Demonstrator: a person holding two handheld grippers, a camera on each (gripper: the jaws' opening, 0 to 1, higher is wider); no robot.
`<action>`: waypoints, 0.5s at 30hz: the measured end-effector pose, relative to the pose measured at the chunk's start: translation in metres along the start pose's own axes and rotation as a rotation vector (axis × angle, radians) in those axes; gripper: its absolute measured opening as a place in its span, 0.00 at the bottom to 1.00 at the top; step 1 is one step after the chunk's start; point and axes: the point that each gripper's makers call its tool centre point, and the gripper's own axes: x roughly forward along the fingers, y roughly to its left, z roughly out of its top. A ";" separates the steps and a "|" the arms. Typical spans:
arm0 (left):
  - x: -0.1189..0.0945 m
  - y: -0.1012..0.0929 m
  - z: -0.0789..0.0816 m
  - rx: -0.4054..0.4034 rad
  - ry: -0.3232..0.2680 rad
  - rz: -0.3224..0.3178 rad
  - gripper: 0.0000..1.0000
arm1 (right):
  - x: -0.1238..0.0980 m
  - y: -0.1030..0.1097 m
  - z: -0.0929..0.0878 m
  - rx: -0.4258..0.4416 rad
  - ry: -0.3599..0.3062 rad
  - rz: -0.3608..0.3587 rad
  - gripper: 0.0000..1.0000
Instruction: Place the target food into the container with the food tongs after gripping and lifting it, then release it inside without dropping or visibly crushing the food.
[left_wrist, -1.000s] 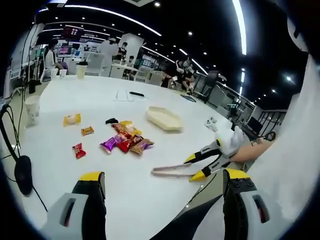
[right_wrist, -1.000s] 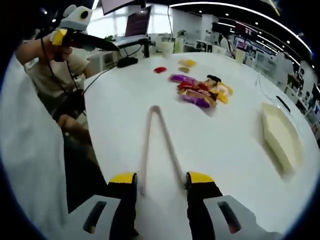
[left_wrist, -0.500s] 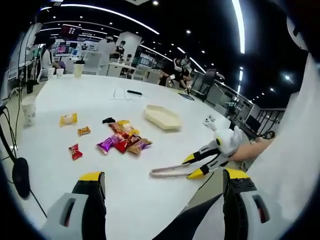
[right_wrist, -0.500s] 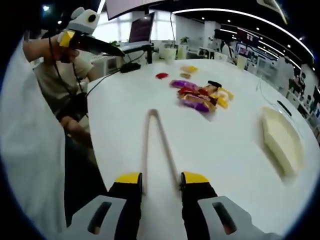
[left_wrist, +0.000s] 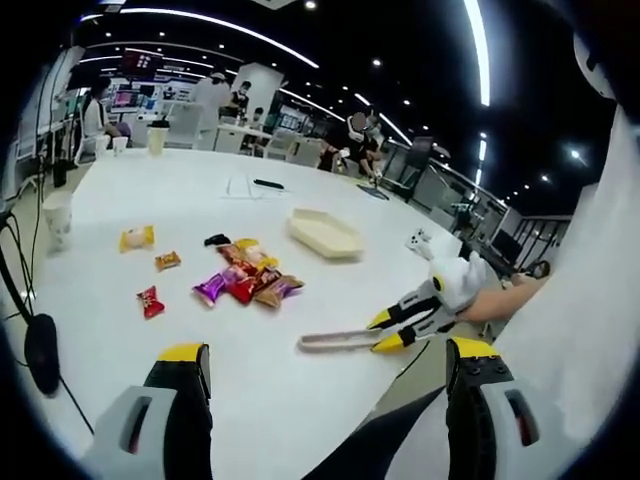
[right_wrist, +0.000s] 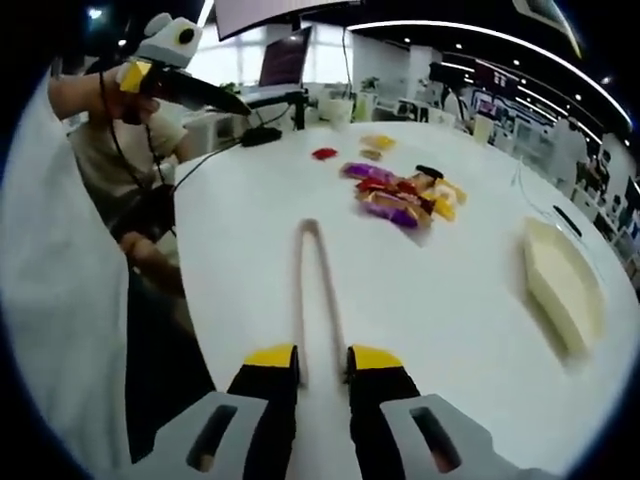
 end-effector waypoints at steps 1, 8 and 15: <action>0.000 0.000 0.000 0.001 0.000 0.000 0.99 | 0.000 0.000 0.000 -0.002 -0.001 -0.001 0.16; -0.001 -0.002 -0.001 -0.001 -0.003 0.001 0.99 | -0.002 0.001 0.001 0.009 0.010 -0.003 0.12; -0.002 -0.004 0.000 -0.001 -0.010 0.004 0.99 | -0.004 0.004 0.000 0.082 0.009 0.011 0.08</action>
